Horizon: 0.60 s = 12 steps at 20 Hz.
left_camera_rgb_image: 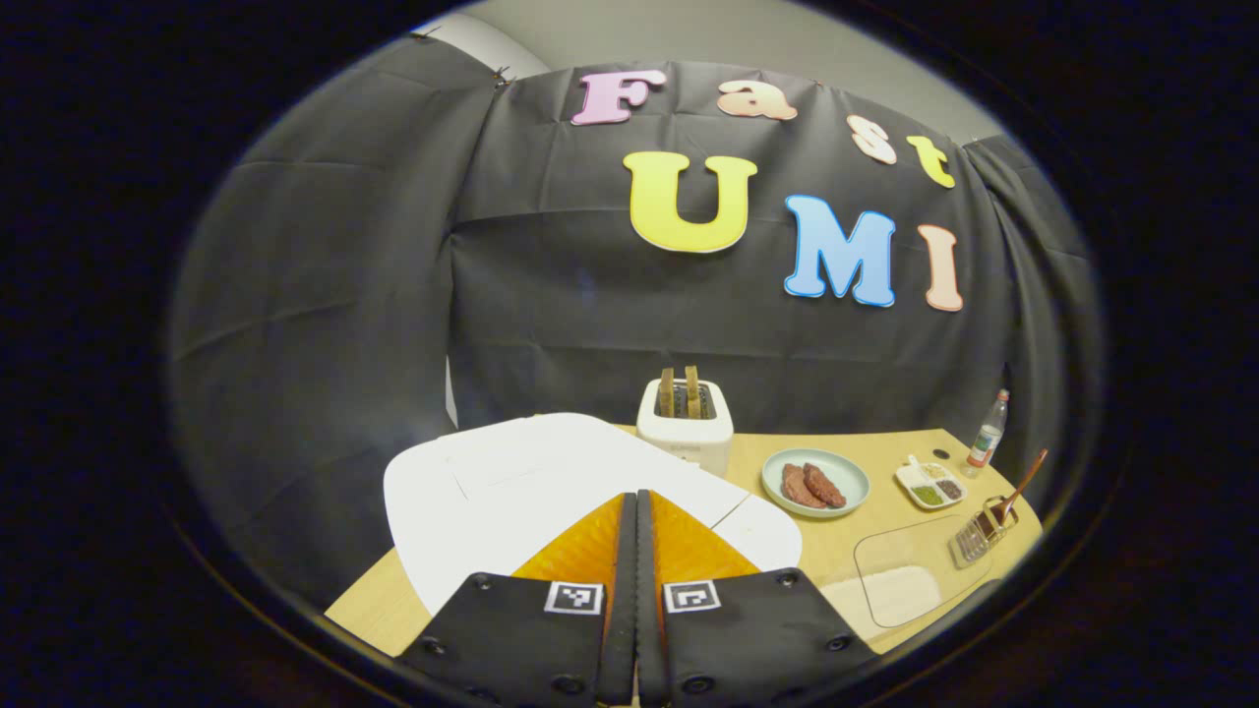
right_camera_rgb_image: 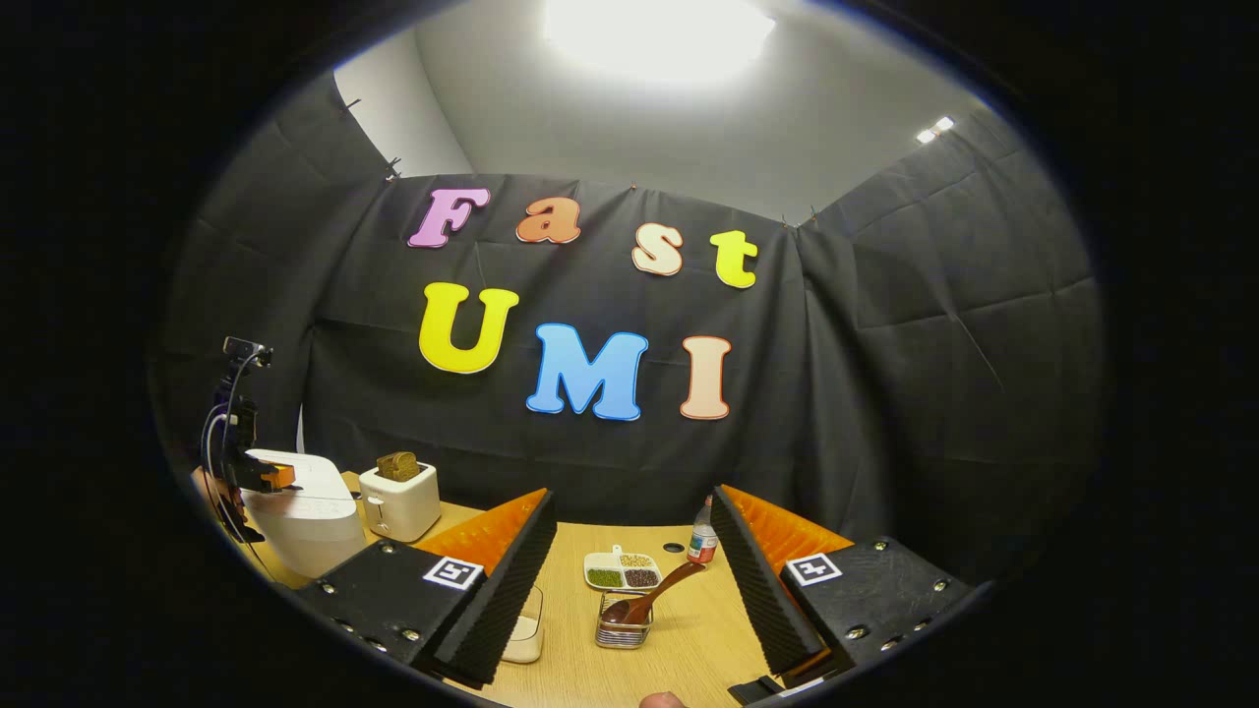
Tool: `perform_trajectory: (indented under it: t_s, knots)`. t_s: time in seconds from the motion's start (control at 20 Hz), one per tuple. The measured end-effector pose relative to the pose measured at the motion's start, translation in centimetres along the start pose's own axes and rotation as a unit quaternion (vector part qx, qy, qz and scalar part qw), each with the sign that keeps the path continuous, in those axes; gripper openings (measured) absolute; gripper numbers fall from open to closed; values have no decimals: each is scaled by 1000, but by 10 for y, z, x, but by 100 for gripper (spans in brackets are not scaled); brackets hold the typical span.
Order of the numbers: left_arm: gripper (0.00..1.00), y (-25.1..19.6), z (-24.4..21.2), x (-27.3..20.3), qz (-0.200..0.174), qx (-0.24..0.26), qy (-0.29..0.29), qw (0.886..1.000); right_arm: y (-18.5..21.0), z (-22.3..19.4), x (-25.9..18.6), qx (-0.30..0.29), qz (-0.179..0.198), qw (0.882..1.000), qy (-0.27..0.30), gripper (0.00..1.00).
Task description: Close the left gripper, press the button to open the rice cooker; take a wooden spoon from the chopstick holder with the right hand, scoop a spoonful of rice and pour it into the rice cooker, then put the wooden spoon back into the chopstick holder.
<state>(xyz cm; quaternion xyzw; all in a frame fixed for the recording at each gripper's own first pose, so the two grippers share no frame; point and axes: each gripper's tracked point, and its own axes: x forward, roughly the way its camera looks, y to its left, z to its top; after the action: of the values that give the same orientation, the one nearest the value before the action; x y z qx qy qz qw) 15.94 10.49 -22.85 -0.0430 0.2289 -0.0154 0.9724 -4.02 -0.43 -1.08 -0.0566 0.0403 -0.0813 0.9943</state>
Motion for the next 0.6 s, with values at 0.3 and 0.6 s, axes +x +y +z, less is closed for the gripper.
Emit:
perform_trajectory:
  t_s: [0.3, 0.6]
  knots:
    - [9, 7, -19, 8, 8, -5, 19, 1000, -5, -5, 1, -2, -1, 1000, 6, 96]
    - [9, 9, -27, 13, 19, -50, 52, 997, -9, -8, 2, 0, 0, 1000, 6, 96]
